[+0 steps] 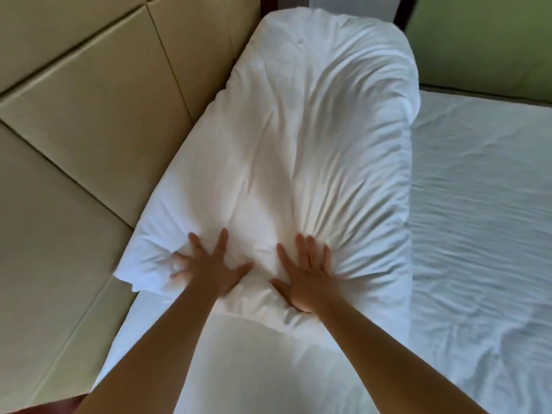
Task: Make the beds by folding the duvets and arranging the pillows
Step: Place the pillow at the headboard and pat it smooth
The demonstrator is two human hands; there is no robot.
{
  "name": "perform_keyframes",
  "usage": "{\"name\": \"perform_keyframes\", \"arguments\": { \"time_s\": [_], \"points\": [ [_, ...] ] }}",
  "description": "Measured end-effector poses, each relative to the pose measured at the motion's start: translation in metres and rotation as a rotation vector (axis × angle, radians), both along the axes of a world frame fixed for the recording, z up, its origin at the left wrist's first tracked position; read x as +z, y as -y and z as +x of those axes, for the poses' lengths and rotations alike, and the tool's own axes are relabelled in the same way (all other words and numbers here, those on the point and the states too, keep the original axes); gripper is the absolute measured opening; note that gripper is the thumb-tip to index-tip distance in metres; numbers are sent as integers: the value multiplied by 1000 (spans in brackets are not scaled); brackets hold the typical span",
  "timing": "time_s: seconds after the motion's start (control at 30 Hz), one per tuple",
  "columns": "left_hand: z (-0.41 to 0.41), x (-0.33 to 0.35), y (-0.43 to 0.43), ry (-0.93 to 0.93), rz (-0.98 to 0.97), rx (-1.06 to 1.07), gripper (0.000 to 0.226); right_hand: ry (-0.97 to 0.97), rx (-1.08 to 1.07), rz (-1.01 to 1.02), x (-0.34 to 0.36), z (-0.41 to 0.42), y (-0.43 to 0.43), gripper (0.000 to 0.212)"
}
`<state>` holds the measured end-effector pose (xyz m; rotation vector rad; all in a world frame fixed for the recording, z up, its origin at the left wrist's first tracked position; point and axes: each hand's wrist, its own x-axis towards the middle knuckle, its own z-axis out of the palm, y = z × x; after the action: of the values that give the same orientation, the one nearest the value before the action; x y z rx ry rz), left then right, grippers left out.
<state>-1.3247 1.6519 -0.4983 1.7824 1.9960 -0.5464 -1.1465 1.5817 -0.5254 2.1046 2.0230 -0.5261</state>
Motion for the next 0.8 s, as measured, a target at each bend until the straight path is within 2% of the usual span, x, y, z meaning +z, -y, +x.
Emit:
{"name": "perform_keyframes", "arguments": {
  "time_s": [0.07,0.13,0.17,0.23,0.3,0.37,0.5,0.67,0.73,0.8],
  "points": [
    [6,31,-25,-61,-62,-123,96,-54,-9,12,12,3,4,66],
    [11,49,-34,-31,98,-251,94,-15,7,218,11,9,22,60],
    [12,47,-31,15,175,-277,102,-13,9,305,3,10,32,59],
    [17,25,-12,68,184,-268,126,-19,2,328,-19,14,42,58],
    [24,-12,-3,18,226,-242,133,7,-9,337,-46,16,32,60],
    [33,-34,-10,-25,307,-227,130,51,-14,382,-65,16,17,61],
    [45,-39,-16,-45,370,-217,128,88,-5,325,-62,14,13,71],
    [4,-58,26,69,501,-422,89,33,177,452,-45,28,63,56],
    [-11,-71,37,94,489,-487,82,68,269,415,-55,31,85,58],
    [-11,-72,35,101,439,-490,82,105,264,300,-58,29,86,63]
  ]
}}
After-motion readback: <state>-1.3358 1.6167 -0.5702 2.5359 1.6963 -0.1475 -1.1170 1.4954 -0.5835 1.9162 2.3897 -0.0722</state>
